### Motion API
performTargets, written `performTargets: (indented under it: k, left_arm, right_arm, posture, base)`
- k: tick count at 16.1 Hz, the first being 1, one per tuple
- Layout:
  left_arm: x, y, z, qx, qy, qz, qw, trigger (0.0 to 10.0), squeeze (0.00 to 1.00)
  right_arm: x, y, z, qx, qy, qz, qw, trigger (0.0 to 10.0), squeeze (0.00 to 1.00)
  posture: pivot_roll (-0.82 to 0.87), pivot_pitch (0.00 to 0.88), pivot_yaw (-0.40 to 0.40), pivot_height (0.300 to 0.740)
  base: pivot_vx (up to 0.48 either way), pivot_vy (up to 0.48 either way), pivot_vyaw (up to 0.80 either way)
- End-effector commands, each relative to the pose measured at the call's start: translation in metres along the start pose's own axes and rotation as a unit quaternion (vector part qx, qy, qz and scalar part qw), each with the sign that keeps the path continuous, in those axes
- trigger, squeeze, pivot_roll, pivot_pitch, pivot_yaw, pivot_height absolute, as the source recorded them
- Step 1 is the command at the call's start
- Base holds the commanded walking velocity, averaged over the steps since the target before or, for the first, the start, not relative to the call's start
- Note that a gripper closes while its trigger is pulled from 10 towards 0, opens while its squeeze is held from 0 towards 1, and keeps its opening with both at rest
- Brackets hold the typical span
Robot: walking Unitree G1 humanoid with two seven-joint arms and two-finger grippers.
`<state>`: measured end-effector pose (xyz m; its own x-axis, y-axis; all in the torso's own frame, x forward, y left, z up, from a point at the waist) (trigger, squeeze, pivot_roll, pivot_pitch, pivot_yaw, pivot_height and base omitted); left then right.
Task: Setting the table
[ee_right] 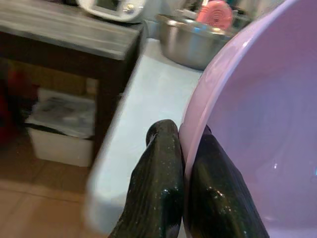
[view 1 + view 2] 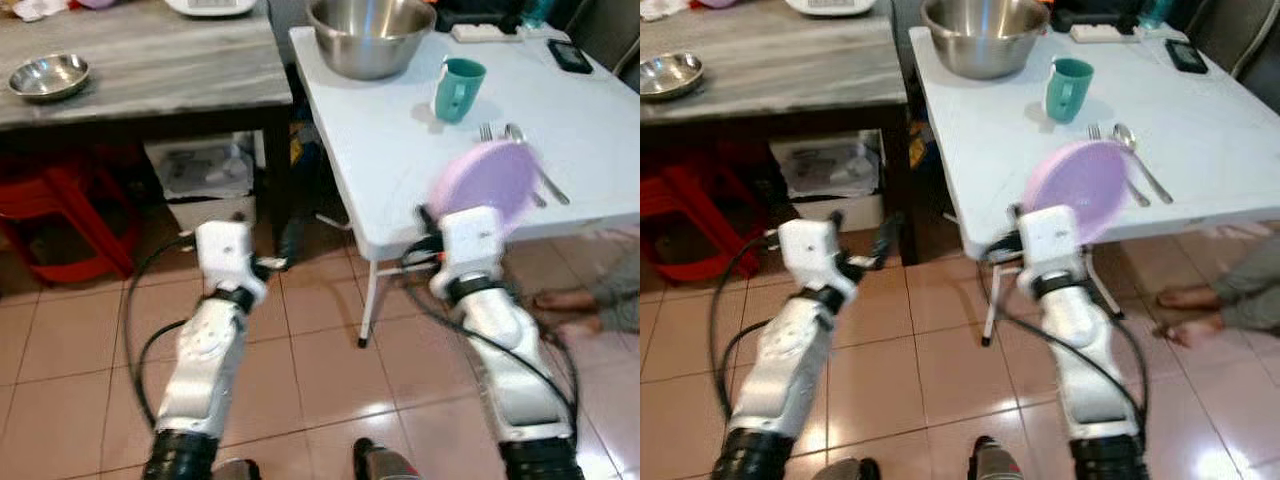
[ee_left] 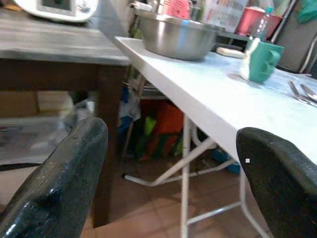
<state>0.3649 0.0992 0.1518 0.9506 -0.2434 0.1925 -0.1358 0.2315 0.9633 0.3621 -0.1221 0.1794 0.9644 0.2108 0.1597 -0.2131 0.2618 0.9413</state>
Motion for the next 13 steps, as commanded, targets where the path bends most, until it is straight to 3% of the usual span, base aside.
performTargets:
  k: [1,5,8,13]
  left_arm:
    - [0.0,0.0027,0.0077,-0.003,-0.013,0.006,1.0,10.0,0.0]
    - [-0.0008,0.0037,0.0015,-0.007,-0.005,0.007,1.0,10.0,0.0]
    - [-0.0007,0.003,0.0027,-0.008,-0.007,0.005,1.0,10.0,0.0]
    - [-0.0013,0.0011,0.0028,-0.009,-0.007,0.002,1.0,10.0,0.0]
  right_arm:
    - [-0.001,0.0051,0.0067,-0.007,-0.008,0.008,1.0,10.0,0.0]
    - [-0.0018,0.0053,0.0083,-0.007,-0.01,0.008,1.0,10.0,0.0]
    - [-0.0014,0.0053,0.008,-0.008,-0.009,0.008,1.0,10.0,0.0]
    - [-0.0014,0.0063,0.0057,-0.009,-0.006,0.009,1.0,10.0,0.0]
  posture:
    - [-0.18,0.195,-0.005,0.74]
    - [-0.18,0.198,-0.006,0.74]
    - [-0.19,0.2,-0.006,0.74]
    - [-0.19,0.2,-0.006,0.74]
  base:
    - [0.0,0.0,0.0]
    - [0.126,0.0,0.0]
    - [0.313,0.0,-0.43]
    - [0.318,0.0,0.0]
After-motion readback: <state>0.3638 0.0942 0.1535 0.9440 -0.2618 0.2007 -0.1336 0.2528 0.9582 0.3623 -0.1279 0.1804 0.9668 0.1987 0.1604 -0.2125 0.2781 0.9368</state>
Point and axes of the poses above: a point about 5 cm out from each wrist's last joint towards the gripper, its own x axis pointing out of the wrist towards the gripper, its own y axis along the axis of the wrist's last joint, z = x × y, the point moved 6 cm from there along x, pointing out of the wrist towards the gripper, and after that the axes turned 4 degrees about -x, right-handed, at the moved point
